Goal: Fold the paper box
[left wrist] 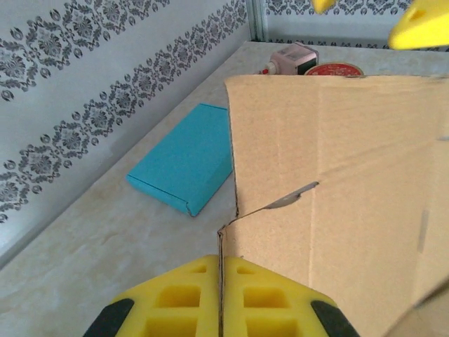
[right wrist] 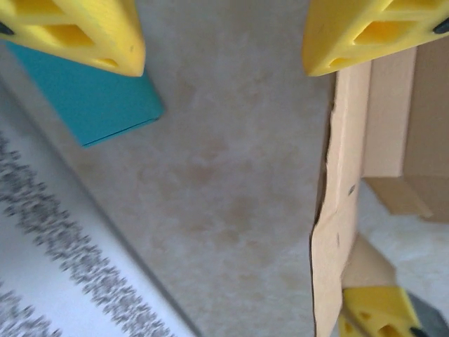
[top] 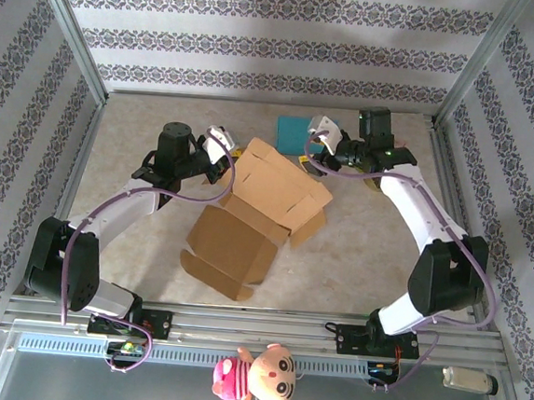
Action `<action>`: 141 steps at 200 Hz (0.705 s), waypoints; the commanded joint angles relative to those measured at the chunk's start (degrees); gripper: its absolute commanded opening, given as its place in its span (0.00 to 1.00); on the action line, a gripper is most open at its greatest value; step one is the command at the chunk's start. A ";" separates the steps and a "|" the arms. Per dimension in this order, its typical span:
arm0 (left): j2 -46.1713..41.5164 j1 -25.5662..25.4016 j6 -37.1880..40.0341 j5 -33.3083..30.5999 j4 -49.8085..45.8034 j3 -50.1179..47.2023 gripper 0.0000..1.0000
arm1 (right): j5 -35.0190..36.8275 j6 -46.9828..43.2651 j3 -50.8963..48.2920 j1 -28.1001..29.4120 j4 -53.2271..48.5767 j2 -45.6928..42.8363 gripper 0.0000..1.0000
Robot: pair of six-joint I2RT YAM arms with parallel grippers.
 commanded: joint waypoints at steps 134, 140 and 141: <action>1.49 -0.06 0.10 -0.98 5.54 -0.07 0.00 | -11.06 32.13 2.40 2.21 -1.89 1.59 0.67; 1.56 -0.06 0.02 -0.95 5.59 -0.01 0.00 | -9.52 31.18 2.01 2.55 -2.57 1.75 0.70; 1.53 -0.06 0.06 -0.91 5.63 -0.04 0.00 | -9.27 30.98 1.98 2.58 -2.71 1.80 0.70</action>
